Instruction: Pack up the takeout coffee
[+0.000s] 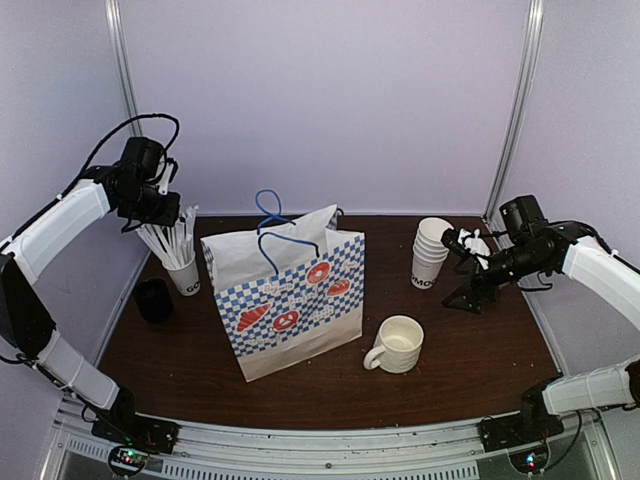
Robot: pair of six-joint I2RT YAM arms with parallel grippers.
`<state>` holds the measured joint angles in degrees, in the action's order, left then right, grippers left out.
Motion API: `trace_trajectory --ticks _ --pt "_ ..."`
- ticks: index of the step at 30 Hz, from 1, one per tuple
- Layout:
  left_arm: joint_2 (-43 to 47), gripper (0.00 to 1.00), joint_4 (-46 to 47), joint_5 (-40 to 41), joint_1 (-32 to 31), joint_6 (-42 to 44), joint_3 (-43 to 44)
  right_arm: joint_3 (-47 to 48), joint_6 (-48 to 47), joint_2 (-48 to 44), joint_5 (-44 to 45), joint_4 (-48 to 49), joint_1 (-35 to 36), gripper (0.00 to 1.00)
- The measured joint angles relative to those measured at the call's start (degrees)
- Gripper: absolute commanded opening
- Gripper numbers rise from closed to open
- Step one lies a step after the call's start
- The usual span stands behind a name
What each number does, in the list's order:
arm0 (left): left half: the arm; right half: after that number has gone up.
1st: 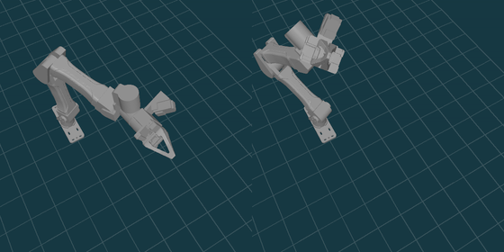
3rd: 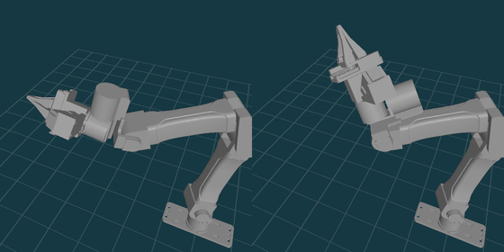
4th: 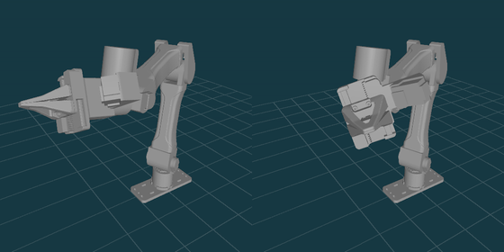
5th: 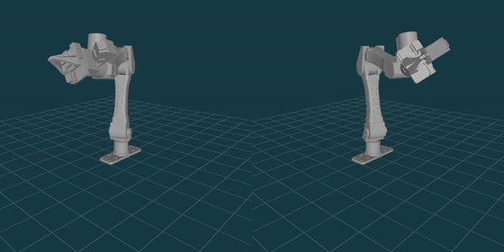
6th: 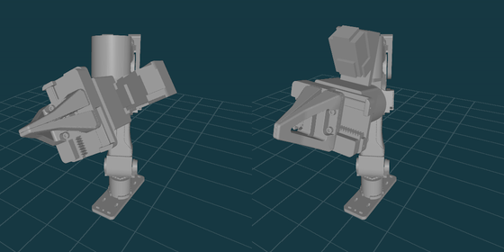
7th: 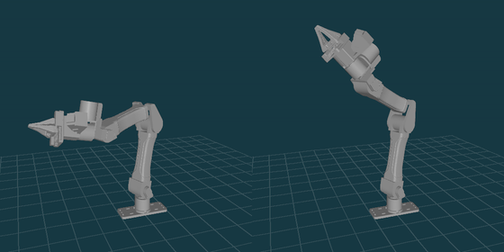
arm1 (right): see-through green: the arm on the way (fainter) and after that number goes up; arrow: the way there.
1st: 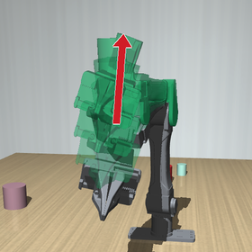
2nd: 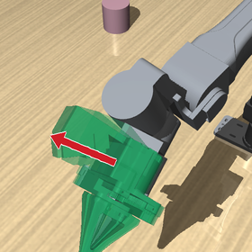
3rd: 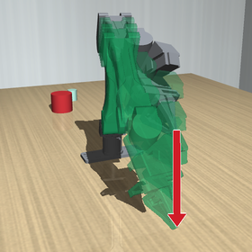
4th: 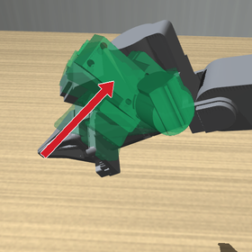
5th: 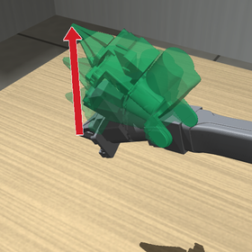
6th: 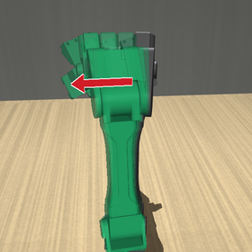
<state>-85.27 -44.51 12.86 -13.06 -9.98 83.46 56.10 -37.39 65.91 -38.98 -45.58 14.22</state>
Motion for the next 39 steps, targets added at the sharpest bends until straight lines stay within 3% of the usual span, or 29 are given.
trace_trajectory --ticks 6,24,27,39 --pt "0.72 0.43 -0.61 0.0 0.02 0.11 1.6 0.0 -0.17 0.02 0.0 -0.07 0.0 1.0" --pt "-1.62 0.4 -1.01 -2.51 0.98 0.11 1.66 0.0 -0.39 0.11 0.0 -0.09 0.0 0.99" --pt "-2.47 0.36 -1.01 -2.75 1.36 0.15 1.66 0.0 -0.39 0.11 0.0 -0.09 0.0 0.99" --pt "-3.23 0.03 -0.98 -3.65 1.73 0.7 1.64 0.0 -0.42 0.66 0.0 -0.11 0.0 0.99"
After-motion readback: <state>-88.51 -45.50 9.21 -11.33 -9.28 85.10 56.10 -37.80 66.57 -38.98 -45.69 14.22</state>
